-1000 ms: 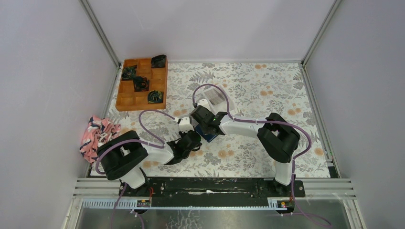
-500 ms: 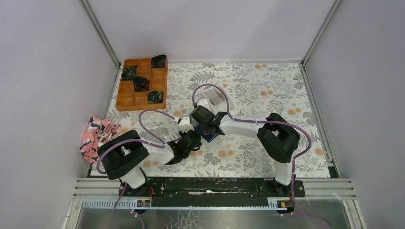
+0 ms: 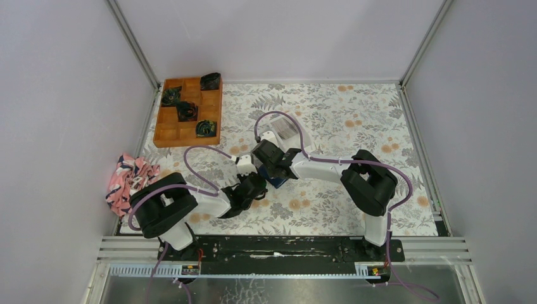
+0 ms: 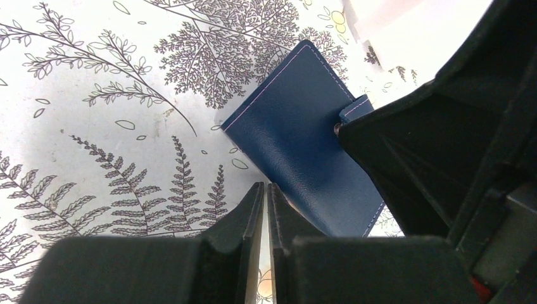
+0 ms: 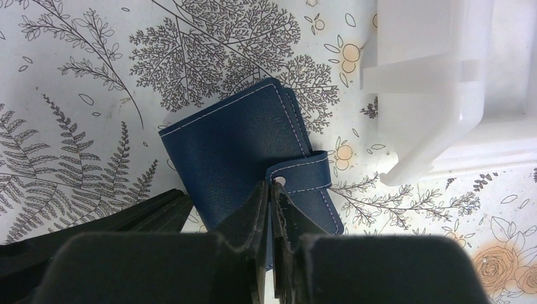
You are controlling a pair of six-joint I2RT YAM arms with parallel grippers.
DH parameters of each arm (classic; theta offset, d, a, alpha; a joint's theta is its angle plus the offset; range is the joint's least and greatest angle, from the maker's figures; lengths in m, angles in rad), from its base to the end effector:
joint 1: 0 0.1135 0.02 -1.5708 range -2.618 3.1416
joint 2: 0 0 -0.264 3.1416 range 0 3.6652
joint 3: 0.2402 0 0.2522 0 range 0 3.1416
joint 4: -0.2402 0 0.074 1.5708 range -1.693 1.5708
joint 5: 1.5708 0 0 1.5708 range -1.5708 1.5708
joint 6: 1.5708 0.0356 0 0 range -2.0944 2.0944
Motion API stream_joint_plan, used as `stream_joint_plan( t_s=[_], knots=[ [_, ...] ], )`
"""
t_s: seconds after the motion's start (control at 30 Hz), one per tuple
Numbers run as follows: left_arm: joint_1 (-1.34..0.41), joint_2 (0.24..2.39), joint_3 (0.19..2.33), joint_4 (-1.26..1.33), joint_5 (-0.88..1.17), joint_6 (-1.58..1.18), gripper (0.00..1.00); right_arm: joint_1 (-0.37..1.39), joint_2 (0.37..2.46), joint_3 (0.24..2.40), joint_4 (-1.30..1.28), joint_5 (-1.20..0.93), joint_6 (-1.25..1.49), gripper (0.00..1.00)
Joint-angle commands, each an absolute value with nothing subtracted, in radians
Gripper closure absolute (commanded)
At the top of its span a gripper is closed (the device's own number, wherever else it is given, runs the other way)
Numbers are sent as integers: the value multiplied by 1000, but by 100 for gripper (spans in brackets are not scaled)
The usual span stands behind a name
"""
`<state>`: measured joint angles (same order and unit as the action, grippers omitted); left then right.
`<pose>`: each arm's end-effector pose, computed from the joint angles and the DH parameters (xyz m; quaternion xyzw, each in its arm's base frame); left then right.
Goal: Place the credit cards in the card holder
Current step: Close the card holder at the center of the board.
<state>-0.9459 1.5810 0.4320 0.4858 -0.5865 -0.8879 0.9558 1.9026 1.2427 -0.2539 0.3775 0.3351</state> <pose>0.1677 -0.1989 0.1147 -0.1017 0.8637 -0.1751 0.4615 0.2425 0.3205 0.1755 -0.2263 0.9038 0.0488 0.3600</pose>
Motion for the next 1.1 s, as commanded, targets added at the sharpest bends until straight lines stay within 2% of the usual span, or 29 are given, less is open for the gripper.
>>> stream_joint_plan(
  t_s=[0.0, 0.3, 0.5, 0.7, 1.07],
  knots=[
    [-931, 1596, 415, 490, -606, -869, 87, 969, 1918, 1281, -219, 392, 326, 92],
    [-923, 1570, 413, 489, -619, -870, 87, 966, 1915, 1289, -217, 380, 318, 91],
    [-921, 1539, 414, 479, -638, -867, 86, 959, 1902, 1267, -184, 364, 325, 79],
    [-919, 1526, 412, 474, -648, -870, 86, 954, 1876, 1255, -163, 360, 323, 75],
    [-911, 1531, 434, 459, -657, -861, 85, 945, 1873, 1250, -161, 352, 321, 75]
  ],
)
